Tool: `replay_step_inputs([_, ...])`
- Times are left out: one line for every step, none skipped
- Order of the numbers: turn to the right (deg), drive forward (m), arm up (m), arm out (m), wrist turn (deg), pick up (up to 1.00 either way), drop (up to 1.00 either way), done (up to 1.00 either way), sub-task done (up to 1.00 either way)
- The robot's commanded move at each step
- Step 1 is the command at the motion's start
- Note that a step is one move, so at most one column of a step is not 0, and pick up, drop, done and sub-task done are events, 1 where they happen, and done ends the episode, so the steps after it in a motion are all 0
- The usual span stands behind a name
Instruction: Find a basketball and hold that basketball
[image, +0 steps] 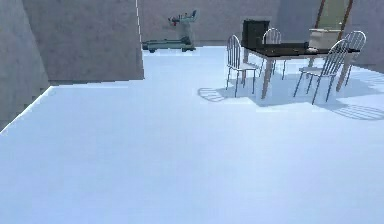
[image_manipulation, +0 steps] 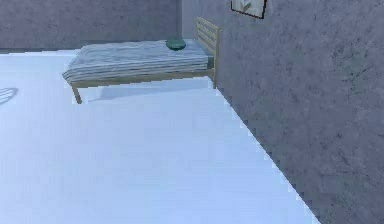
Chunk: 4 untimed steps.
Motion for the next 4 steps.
replay_step_inputs([0.0, 1.00, 0.00, 0.00, 0.0, 0.00, 0.00, 0.00, 0.00])
replay_step_inputs([0.0, 1.00, 0.00, 0.00, 0.0, 0.00, 0.00, 0.00, 0.00])
replay_step_inputs([0.0, 1.00, 0.00, 0.00, 0.0, 0.00, 0.00, 0.00, 0.00])
replay_step_inputs([0.0, 0.90, 0.00, 0.00, 0.0, 0.00, 0.00, 0.00, 0.00])
